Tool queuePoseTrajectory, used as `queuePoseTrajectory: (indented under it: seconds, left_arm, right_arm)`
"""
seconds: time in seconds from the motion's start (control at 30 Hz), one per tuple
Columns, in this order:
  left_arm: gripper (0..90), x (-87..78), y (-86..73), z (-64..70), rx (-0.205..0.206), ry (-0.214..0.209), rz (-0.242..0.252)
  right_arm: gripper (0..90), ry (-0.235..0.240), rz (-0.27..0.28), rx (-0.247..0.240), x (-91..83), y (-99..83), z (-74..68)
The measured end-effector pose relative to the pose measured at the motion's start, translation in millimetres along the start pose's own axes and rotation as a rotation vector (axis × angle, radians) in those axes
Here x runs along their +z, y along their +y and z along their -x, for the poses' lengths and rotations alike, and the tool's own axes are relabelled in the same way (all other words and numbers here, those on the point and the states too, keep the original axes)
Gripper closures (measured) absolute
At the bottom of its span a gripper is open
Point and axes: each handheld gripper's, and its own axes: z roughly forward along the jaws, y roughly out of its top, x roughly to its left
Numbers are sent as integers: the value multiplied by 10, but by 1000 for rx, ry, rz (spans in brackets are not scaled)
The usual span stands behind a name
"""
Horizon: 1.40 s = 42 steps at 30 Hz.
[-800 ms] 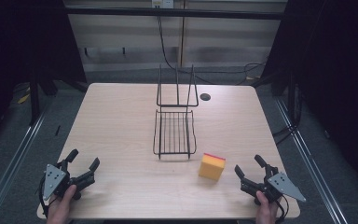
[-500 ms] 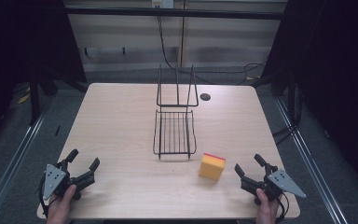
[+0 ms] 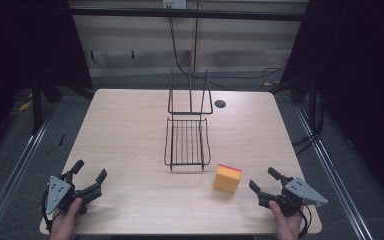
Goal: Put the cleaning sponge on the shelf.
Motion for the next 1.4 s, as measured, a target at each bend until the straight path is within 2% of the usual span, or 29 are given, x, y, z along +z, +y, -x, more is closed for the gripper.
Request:
queuePoseTrajectory:
  seconds: [0.23, 0.33, 0.4, 0.47, 0.53, 0.63, 0.7, 0.97, 1.07, 1.1, 1.13, 1.3, 1.4]
  left_arm:
    - [156, 0, 0, 0, 0, 0, 0]
    - [156, -1, 0, -1, 2, 1, -2]
    - [156, -1, 0, -1, 2, 1, -2]
    - [156, 0, 0, 0, 0, 0, 0]
    - [156, 0, 0, 0, 0, 0, 0]
    - [156, 0, 0, 0, 0, 0, 0]
    - [156, 0, 0, 0, 0, 0, 0]
    - [156, 0, 0, 0, 0, 0, 0]
    - [156, 0, 0, -1, 1, 0, -2]
    - [156, 0, 0, -1, 1, 0, -2]
    - [156, 0, 0, 0, 0, 0, 0]
    - [156, 0, 0, 0, -1, 0, 0]
    - [156, 0, 0, 0, 0, 0, -1]
  right_arm:
    - [164, 20, -31, -1, -33, 47, 16]
    - [184, 62, -44, 16, -72, 81, 23]
    - [185, 66, -44, 6, -79, 84, 27]
    - [190, 92, -41, 19, -112, 117, 16]
    - [180, 106, -48, 10, -124, 126, 17]
    - [175, 111, -52, 3, -127, 126, 3]
    - [171, 136, -59, 11, -125, 130, -7]
    - [175, 182, -79, -16, -105, 192, -87]
    - [184, 209, -104, -31, -71, 199, -108]
    - [184, 209, -104, -31, -71, 199, -108]
    - [205, 237, -109, -29, -57, 201, -113]
    - [220, 283, -119, -39, -10, 230, -126]
    - [224, 298, -110, -32, 5, 256, -136]
